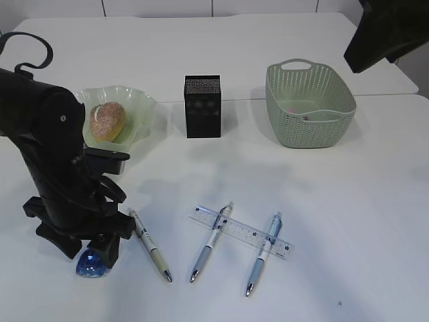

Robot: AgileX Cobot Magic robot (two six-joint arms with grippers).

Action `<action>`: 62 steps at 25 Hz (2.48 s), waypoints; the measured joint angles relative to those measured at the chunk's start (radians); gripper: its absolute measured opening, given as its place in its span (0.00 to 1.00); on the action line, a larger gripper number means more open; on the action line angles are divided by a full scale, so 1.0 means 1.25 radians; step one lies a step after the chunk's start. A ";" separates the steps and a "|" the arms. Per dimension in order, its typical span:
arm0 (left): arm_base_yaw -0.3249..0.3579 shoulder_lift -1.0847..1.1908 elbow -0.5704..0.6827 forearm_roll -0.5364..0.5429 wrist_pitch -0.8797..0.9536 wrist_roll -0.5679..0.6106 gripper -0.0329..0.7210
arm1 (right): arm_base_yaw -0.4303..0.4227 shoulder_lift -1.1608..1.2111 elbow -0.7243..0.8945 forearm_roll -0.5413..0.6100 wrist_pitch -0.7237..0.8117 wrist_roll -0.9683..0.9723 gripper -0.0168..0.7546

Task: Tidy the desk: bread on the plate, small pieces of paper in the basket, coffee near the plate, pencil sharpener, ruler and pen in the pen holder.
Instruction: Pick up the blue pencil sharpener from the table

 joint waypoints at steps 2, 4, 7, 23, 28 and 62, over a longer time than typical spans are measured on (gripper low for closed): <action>0.000 0.000 0.000 0.000 0.000 0.000 0.67 | 0.000 0.000 0.000 0.002 0.000 0.000 0.55; 0.000 0.000 0.000 0.000 0.000 0.000 0.67 | 0.000 0.000 0.000 0.003 0.000 0.000 0.55; 0.012 0.000 0.000 0.000 0.000 0.000 0.67 | 0.000 0.000 0.000 0.003 0.000 0.000 0.55; 0.021 0.027 -0.003 0.001 0.002 0.000 0.67 | 0.000 0.000 0.000 0.018 0.000 -0.004 0.55; 0.021 0.027 -0.003 0.001 0.002 0.000 0.65 | 0.000 0.000 0.000 0.018 0.000 -0.006 0.55; 0.021 0.046 -0.003 -0.002 0.003 0.005 0.58 | 0.000 0.000 0.000 0.020 0.000 -0.012 0.55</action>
